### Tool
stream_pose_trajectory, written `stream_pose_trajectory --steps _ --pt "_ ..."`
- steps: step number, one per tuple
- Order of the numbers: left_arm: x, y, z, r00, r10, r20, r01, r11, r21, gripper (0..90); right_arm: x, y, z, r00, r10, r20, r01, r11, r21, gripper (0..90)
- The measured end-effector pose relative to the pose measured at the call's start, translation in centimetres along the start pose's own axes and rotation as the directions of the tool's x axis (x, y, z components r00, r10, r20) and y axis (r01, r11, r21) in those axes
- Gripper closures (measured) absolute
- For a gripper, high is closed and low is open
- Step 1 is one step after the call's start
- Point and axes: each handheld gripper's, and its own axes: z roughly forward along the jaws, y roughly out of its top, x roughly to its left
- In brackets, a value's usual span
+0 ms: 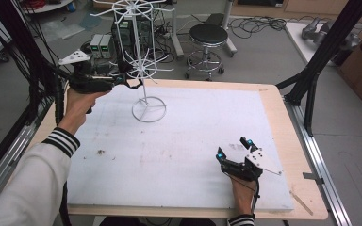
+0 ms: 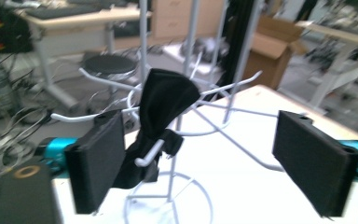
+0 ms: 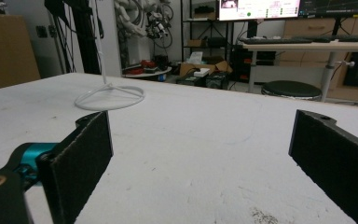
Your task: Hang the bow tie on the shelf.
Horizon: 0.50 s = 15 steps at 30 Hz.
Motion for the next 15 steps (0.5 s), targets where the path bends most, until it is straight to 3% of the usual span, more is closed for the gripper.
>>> stream_pose_trajectory --steps 4,5,9,14,15 --pt "0.3 -0.6 -2.0 0.9998 0.011 0.017 -0.01 0.9983 -0.057 9.0 0.1 0.0 0.0 1.0 0.002 -0.001 -0.002 1.0 -0.002 5.1" --pt "0.6 -1.2 -3.0 0.9993 0.031 0.021 -0.029 0.9963 -0.081 8.3 0.0 0.0 -0.1 1.0 0.0 -0.001 0.0 1.0 -0.005 5.1" --pt "1.2 -2.2 -4.5 0.9995 0.021 0.024 -0.019 0.9952 -0.096 8.3 0.1 0.0 -0.1 1.0 -0.003 0.001 0.003 1.0 -0.007 5.1" --pt "1.3 -5.0 -6.5 0.9991 0.04 0.012 -0.038 0.9928 -0.113 8.3 0.0 0.0 -0.1 1.0 -0.004 0.0 0.004 1.0 -0.009 5.1" --pt "1.1 -6.5 -7.1 0.9986 0.052 -0.001 -0.052 0.9906 -0.127 8.3 0.0 0.0 -0.1 1.0 -0.003 0.001 0.003 1.0 -0.006 5.1"
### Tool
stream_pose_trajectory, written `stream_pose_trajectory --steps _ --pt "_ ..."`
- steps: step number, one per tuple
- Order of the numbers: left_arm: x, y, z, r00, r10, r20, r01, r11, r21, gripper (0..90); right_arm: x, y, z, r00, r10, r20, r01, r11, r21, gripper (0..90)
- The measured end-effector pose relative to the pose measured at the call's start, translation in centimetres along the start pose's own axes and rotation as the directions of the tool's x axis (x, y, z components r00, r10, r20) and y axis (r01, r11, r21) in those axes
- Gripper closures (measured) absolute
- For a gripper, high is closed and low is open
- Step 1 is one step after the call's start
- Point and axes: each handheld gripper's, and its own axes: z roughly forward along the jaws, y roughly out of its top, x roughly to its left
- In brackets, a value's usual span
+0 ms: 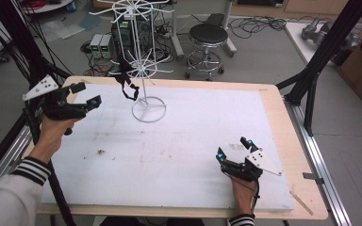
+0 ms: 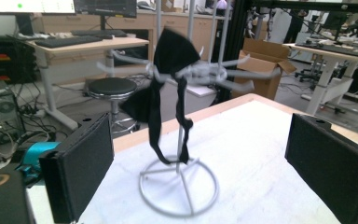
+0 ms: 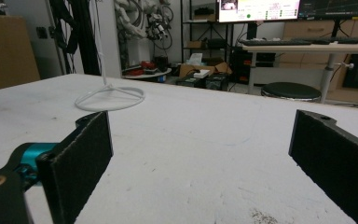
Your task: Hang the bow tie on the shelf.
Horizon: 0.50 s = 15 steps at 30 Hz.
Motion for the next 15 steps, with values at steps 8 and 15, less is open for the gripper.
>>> stream_pose_trajectory --steps 8,15 --pt "-1.0 -5.0 -1.5 0.9991 -0.019 -0.039 0.018 0.9993 -0.033 8.7 0.0 0.0 -0.1 1.0 0.002 0.003 -0.002 1.0 -0.003 5.1" --pt "-2.4 -8.3 -2.0 0.9995 -0.013 -0.028 0.012 0.9992 -0.039 8.8 0.0 0.0 0.0 1.0 0.001 0.002 -0.001 1.0 -0.003 5.1"
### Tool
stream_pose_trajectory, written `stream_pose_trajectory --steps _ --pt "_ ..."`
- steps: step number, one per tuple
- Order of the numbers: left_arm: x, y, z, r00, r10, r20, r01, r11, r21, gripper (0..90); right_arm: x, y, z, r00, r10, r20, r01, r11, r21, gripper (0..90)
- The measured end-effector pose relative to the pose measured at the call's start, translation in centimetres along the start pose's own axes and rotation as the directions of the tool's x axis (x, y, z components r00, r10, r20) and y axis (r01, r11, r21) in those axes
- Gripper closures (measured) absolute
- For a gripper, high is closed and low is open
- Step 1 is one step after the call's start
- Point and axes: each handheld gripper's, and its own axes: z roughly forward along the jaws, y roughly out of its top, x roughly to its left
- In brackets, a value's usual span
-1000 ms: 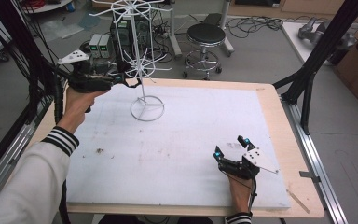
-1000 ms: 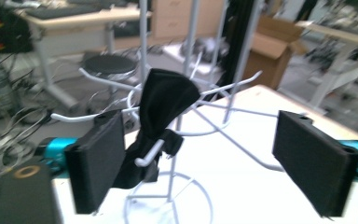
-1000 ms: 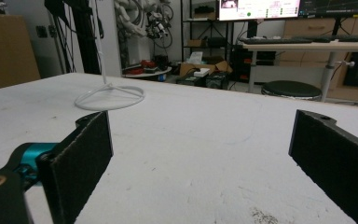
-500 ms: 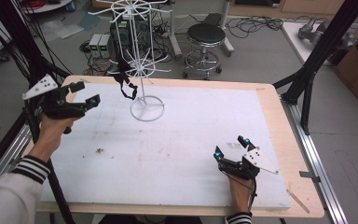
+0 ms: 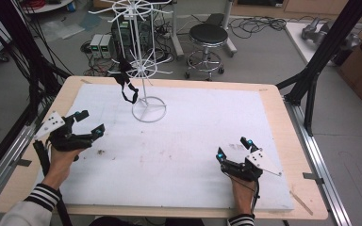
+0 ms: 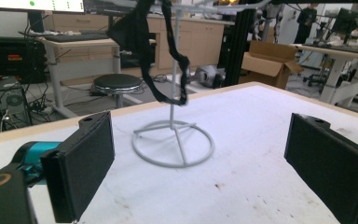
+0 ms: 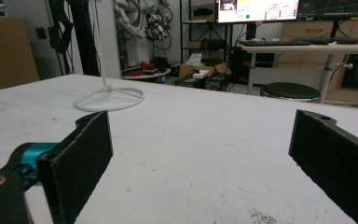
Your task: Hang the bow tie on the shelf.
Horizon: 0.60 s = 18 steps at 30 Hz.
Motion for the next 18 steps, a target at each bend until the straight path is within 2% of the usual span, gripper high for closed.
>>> stream_pose_trajectory --steps 5,9,14,18 --pt "-1.2 -2.4 -0.1 1.0 0.007 -0.006 -0.007 1.0 -0.001 8.8 0.1 0.0 -0.1 1.0 0.005 0.002 -0.005 1.0 0.002 5.1" --pt "-2.2 -4.2 0.0 0.9991 0.04 -0.014 -0.039 0.9987 0.031 8.8 0.1 0.0 -0.1 1.0 0.003 0.004 -0.003 1.0 -0.001 5.1" --pt "-2.3 -5.3 0.0 0.9998 0.01 -0.018 -0.01 0.9997 0.02 8.9 0.0 0.0 -0.1 1.0 0.003 0.004 -0.003 1.0 -0.006 5.1" --pt "-2.5 -5.5 -0.2 0.9993 0.022 -0.032 -0.022 0.9998 -0.001 9.8 0.1 0.0 0.0 1.0 0.0 0.005 0.0 1.0 0.001 5.1"
